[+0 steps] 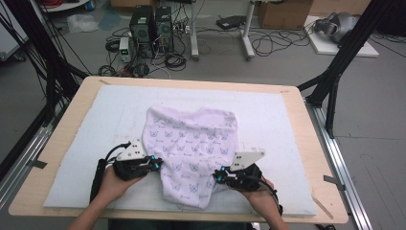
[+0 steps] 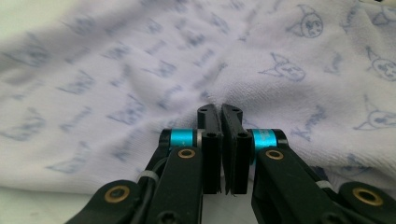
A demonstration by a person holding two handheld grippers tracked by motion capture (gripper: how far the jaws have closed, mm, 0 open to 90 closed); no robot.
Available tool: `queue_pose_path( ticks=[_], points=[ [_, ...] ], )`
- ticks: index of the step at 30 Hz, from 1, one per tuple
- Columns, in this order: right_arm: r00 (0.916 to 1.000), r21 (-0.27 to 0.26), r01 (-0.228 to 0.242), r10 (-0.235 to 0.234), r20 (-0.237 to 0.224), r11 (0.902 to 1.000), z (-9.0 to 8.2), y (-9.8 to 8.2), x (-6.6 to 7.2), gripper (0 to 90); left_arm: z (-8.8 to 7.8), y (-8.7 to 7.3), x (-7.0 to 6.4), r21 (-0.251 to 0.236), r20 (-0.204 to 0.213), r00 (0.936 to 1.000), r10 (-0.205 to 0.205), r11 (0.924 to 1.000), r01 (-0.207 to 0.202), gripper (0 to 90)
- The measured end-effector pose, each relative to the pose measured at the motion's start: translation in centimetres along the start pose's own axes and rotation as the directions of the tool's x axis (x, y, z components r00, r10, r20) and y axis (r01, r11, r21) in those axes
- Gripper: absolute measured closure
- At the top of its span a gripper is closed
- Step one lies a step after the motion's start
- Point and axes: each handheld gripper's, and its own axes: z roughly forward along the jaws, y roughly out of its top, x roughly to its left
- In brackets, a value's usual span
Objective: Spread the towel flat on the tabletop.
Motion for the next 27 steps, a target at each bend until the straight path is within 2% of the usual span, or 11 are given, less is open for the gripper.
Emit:
queue_pose_path(
  ticks=[3,5,7,10,13,16,17,19,22,24,27],
  points=[
    [0.9989,-0.041,-0.004,0.005,0.046,0.9992,-0.9,1.4,-1.4,85.4,-0.2,1.5,1.5,-0.047,-0.053,0.9975,-0.048,0.9979,0.045,87.0],
    [0.9976,-0.048,-0.011,0.014,0.067,0.9988,-1.0,2.4,-2.8,85.4,0.3,2.7,2.5,-0.054,-0.098,0.9928,-0.07,0.9964,0.065,87.0],
    [0.9953,-0.028,-0.017,0.019,0.095,0.9995,-0.6,3.4,-4.3,85.3,1.2,3.4,3.7,-0.048,-0.126,0.9862,-0.107,0.9937,0.102,86.9],
    [0.9907,0.01,-0.064,0.063,0.121,0.9979,0.8,3.9,-7.0,85.2,3.4,3.8,5.4,-0.001,-0.194,0.9725,-0.129,0.9913,0.132,86.8],
    [0.9819,0.051,-0.145,0.137,0.13,0.9881,2.7,3.0,-9.7,85.1,5.3,3.4,6.5,0.05,-0.206,0.9675,-0.146,0.986,0.159,86.5],
    [0.9737,0.113,-0.204,0.189,0.127,0.9725,4.2,1.7,-11.2,84.0,6.4,2.7,7.2,0.074,-0.191,0.9673,-0.167,0.98,0.184,85.2],
    [0.9711,0.119,-0.22,0.206,0.122,0.9683,4.4,1.3,-11.5,83.0,6.3,2.6,7.3,0.085,-0.187,0.9691,-0.16,0.9803,0.178,83.7],
    [0.9667,0.101,-0.234,0.22,0.13,0.967,4.2,1.3,-11.6,78.2,5.8,2.6,7.5,0.069,-0.172,0.9681,-0.182,0.9781,0.196,75.8],
    [0.9678,0.032,-0.197,0.189,0.166,0.98,2.8,2.1,-11.0,74.4,4.2,2.8,7.6,0.019,-0.171,0.9657,-0.195,0.9794,0.201,67.0],
    [0.9709,-0.011,-0.18,0.18,0.159,0.9836,1.6,2.6,-10.4,72.0,2.9,3.0,7.3,-0.003,-0.161,0.97,-0.182,0.9828,0.184,63.2],
    [0.9778,-0.039,-0.132,0.137,0.159,0.9905,0.0,3.1,-8.8,67.9,1.3,2.8,6.2,-0.006,-0.141,0.9815,-0.13,0.9915,0.13,61.4]
  ],
)
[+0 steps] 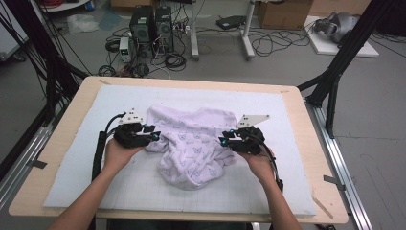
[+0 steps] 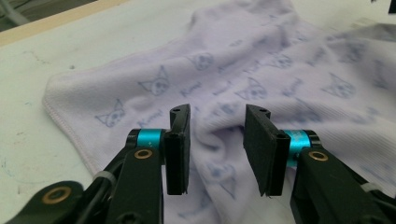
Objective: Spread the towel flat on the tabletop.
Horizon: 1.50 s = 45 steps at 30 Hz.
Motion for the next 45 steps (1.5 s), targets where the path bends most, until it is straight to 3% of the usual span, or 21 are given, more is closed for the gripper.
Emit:
queue_pose_path(
  ticks=[4,9,11,15,19,21,24,27,32,37,42,45],
  points=[
    [0.9968,-0.025,0.078,-0.079,-0.015,0.9966,-1.7,-0.2,2.4,64.0,-1.4,-1.0,-1.6,0.007,0.048,0.9975,0.052,0.9986,-0.053,58.2],
    [0.9913,-0.044,0.115,-0.117,-0.061,0.9924,-2.6,-2.2,4.9,58.4,-2.1,-2.8,-3.9,-0.004,0.121,0.9898,0.076,0.9971,-0.076,50.6],
    [0.9904,-0.043,0.109,-0.113,-0.08,0.993,-2.5,-3.2,5.4,56.3,-2.1,-3.6,-4.8,-0.006,0.178,0.9799,0.091,0.9958,-0.091,49.8],
    [0.9885,-0.026,0.098,-0.101,-0.113,0.9948,-1.9,-4.7,6.0,53.5,-1.3,-4.5,-6.0,0.029,0.225,0.9671,0.119,0.9913,-0.129,49.6],
    [0.9864,0.036,0.099,-0.093,-0.136,0.9945,-0.4,-5.4,6.4,55.2,0.0,-4.9,-6.4,0.074,0.265,0.9565,0.121,0.9866,-0.145,60.3],
    [0.9856,0.071,0.117,-0.107,-0.131,0.9905,0.3,-5.4,6.6,63.1,0.6,-5.1,-6.6,0.079,0.281,0.9515,0.125,0.985,-0.153,71.4],
    [0.9806,0.082,0.13,-0.116,-0.158,0.9881,0.7,-5.2,6.7,78.0,0.9,-4.9,-6.7,0.088,0.281,0.9521,0.121,0.9845,-0.152,82.9],
    [0.9795,0.076,0.126,-0.112,-0.167,0.989,0.3,-5.1,6.7,82.3,0.2,-4.6,-6.7,0.075,0.266,0.9538,0.139,0.9835,-0.165,85.3],
    [0.9788,0.026,0.132,-0.126,-0.162,0.9909,-1.6,-4.7,7.3,83.2,-2.2,-4.3,-6.7,0.05,0.221,0.9655,0.137,0.9871,-0.152,86.0],
    [0.9761,-0.008,0.15,-0.149,-0.158,0.9887,-3.9,-4.0,8.5,84.1,-5.4,-3.6,-7.5,0.018,0.217,0.9659,0.141,0.9887,-0.149,86.1],
    [0.9677,-0.035,0.181,-0.184,-0.172,0.9829,-5.9,-3.1,9.8,84.5,-8.6,-2.6,-8.2,-0.015,0.199,0.9666,0.161,0.9868,-0.161,86.1],
    [0.9662,-0.059,0.19,-0.197,-0.166,0.9801,-7.0,-2.4,10.4,84.5,-10.0,-2.5,-8.2,-0.032,0.179,0.9699,0.165,0.9863,-0.162,86.0]
  ],
)
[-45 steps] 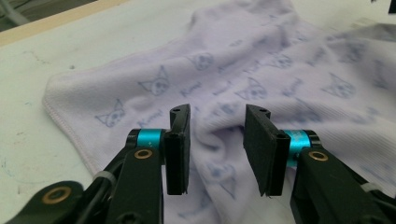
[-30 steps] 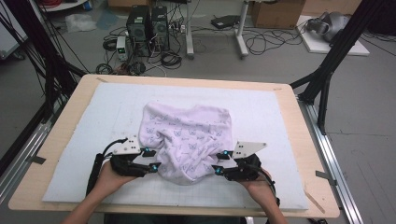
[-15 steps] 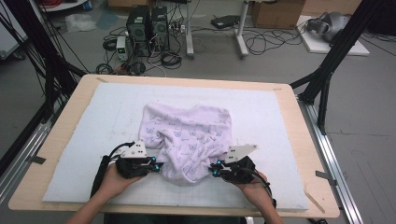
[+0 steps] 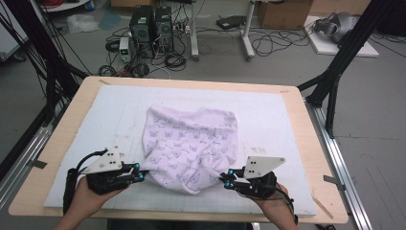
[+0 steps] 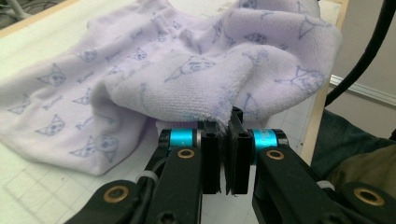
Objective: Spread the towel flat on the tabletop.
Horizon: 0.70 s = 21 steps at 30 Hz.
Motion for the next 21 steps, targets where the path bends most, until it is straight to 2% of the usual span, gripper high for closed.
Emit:
queue_pose_path(
  ticks=[2,5,7,9,10,13,15,16,18,19,20,21],
  points=[
    [0.9996,0.003,0.018,-0.019,0.019,0.9998,-0.2,0.5,-0.1,84.5,-0.1,-0.3,0.5,0.01,-0.027,0.9996,-0.006,0.9999,0.007,86.0],
    [0.9991,0.02,-0.001,0.001,0.043,0.9998,0.6,0.9,-1.7,84.5,0.8,-1.0,2.2,0.031,-0.076,0.9963,-0.04,0.9986,0.043,86.0],
    [0.9975,0.035,-0.036,0.034,0.062,0.9988,1.6,0.8,-3.7,84.5,1.9,-1.3,3.7,0.037,-0.114,0.9907,-0.074,0.9962,0.079,86.0],
    [0.9934,0.046,-0.088,0.084,0.078,0.9951,3.1,0.7,-6.5,84.6,3.0,-1.4,5.3,0.048,-0.156,0.9835,-0.091,0.9939,0.099,86.0],
    [0.9913,0.045,-0.1,0.095,0.09,0.994,3.6,0.6,-7.4,84.6,3.5,-1.4,6.2,0.04,-0.165,0.979,-0.12,0.991,0.128,86.1],
    [0.9795,0.09,-0.167,0.154,0.129,0.9819,5.5,0.4,-10.9,84.7,5.0,-1.1,8.7,0.038,-0.205,0.9652,-0.162,0.9842,0.173,86.0],
    [0.9691,0.095,-0.213,0.197,0.148,0.9725,6.5,0.0,-12.8,84.6,6.2,-1.0,9.9,0.047,-0.238,0.9562,-0.171,0.9812,0.187,86.0],
    [0.9655,0.1,-0.225,0.208,0.157,0.9691,6.9,-0.2,-13.3,84.6,6.9,-1.1,10.4,0.052,-0.231,0.9537,-0.193,0.9763,0.21,86.0],
    [0.958,0.116,-0.254,0.234,0.165,0.9601,7.5,-0.7,-14.1,83.7,7.9,-1.4,10.9,0.085,-0.222,0.9527,-0.207,0.9694,0.231,84.9],
    [0.9556,0.116,-0.266,0.246,0.162,0.9569,7.7,-0.9,-14.3,81.4,8.2,-1.5,10.9,0.095,-0.222,0.951,-0.215,0.9661,0.24,81.5],
    [0.9543,0.113,-0.271,0.252,0.161,0.9559,7.7,-1.0,-14.4,78.0,8.1,-1.6,10.9,0.098,-0.216,0.9514,-0.219,0.9647,0.244,76.3],
    [0.955,0.112,-0.267,0.247,0.165,0.9573,7.6,-1.0,-14.2,76.7,7.9,-1.5,10.8,0.092,-0.211,0.9533,-0.216,0.9665,0.24,72.9]
  ],
)
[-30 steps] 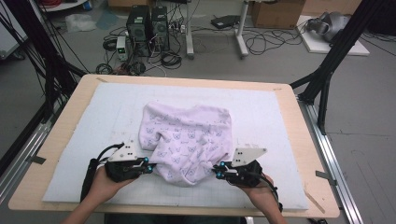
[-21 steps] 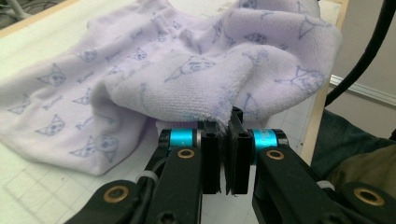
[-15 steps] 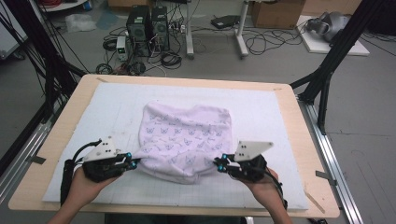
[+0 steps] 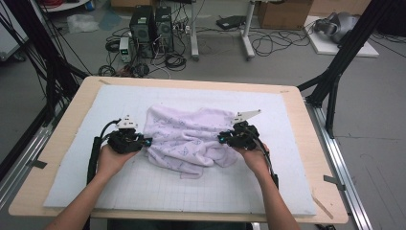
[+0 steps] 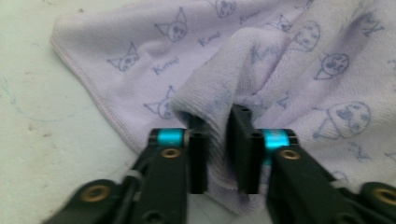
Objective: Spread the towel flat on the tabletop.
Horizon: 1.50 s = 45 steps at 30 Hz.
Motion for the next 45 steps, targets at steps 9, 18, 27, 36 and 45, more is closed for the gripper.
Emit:
queue_pose_path(
  ticks=[9,18,27,36,45],
  points=[
    [0.9909,-0.086,0.127,-0.13,-0.035,0.9882,-4.2,-0.2,4.0,71.8,-4.0,-0.6,-1.4,-0.084,-0.004,0.9993,0.036,0.9958,-0.037,59.1],
    [0.9634,-0.053,0.223,-0.228,-0.14,0.9734,-1.5,-2.0,7.4,62.0,-1.5,-2.6,-4.9,-0.021,0.103,0.9871,0.122,0.9925,-0.121,57.4],
    [0.9667,0.039,0.21,-0.202,-0.157,0.9769,1.5,-2.5,6.9,68.5,2.1,-2.5,-5.8,0.048,0.127,0.9758,0.178,0.9815,-0.185,73.0],
    [0.9644,-0.005,0.211,-0.209,-0.162,0.9775,0.4,-2.5,7.3,83.5,-0.1,-2.2,-5.7,0.006,0.126,0.9739,0.189,0.9815,-0.191,85.3],
    [0.9535,-0.1,0.237,-0.251,-0.166,0.9663,-3.1,-2.0,9.3,84.6,-6.3,-1.0,-5.2,-0.105,0.086,0.9771,0.194,0.9771,-0.185,85.8]
  ],
)
